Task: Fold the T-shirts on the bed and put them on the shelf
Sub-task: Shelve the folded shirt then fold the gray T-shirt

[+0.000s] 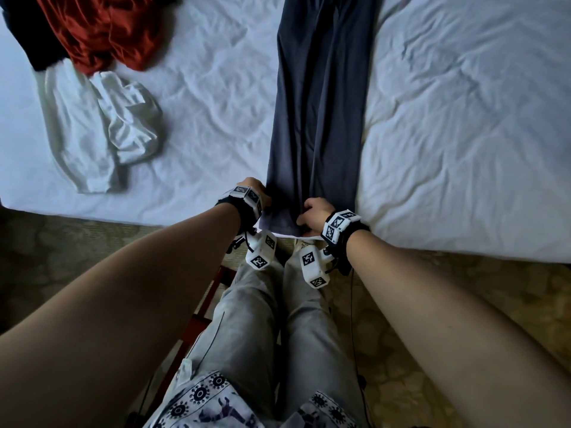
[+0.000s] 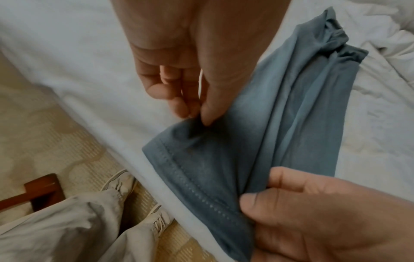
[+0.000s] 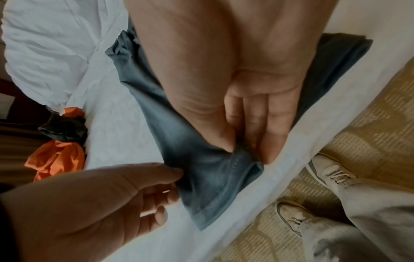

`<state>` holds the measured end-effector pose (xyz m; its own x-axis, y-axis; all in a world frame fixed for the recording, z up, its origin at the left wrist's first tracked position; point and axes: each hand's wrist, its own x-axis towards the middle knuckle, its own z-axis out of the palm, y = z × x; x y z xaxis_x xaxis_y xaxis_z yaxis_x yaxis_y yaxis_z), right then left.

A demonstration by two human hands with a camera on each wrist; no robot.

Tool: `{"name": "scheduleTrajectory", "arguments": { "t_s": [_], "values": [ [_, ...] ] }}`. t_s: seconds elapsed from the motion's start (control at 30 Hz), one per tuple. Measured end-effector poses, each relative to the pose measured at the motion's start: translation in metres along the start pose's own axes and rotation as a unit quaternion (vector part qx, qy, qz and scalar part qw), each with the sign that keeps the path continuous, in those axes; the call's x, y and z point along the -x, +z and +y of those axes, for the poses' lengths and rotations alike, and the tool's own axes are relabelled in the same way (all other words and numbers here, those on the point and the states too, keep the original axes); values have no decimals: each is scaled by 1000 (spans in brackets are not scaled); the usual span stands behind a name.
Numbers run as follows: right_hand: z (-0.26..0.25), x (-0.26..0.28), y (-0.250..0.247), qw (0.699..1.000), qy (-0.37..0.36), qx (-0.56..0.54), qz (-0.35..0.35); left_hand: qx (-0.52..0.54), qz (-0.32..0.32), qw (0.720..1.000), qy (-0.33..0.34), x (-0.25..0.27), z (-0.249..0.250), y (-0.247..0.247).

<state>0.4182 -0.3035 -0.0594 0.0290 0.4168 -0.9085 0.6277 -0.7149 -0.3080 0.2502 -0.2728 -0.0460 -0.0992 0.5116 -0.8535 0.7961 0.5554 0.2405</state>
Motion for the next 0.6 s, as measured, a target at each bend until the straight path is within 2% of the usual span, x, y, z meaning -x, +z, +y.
{"name": "scheduleTrajectory", "arguments": {
  "t_s": [0.07,0.17,0.3,0.47,0.53,0.6],
  "values": [
    [2,3,-2,1000,-2,10,6,-4,-8,1000,-15,0,-5,4],
    [5,1,-7,998,-15,44,50,54,-5,998,-44,-11,-12,14],
    [11,0,-8,994,-26,66,79,163,-6,985,-54,-62,-43,44],
    [19,4,-11,994,-25,47,95,209,-15,976,-61,-11,-22,30],
    [22,5,-16,987,-27,0,161,226,-32,971,-72,-7,-25,33],
    [29,2,-25,963,-23,-26,266,248,-51,964,-85,-4,-26,36]
  ]
}}
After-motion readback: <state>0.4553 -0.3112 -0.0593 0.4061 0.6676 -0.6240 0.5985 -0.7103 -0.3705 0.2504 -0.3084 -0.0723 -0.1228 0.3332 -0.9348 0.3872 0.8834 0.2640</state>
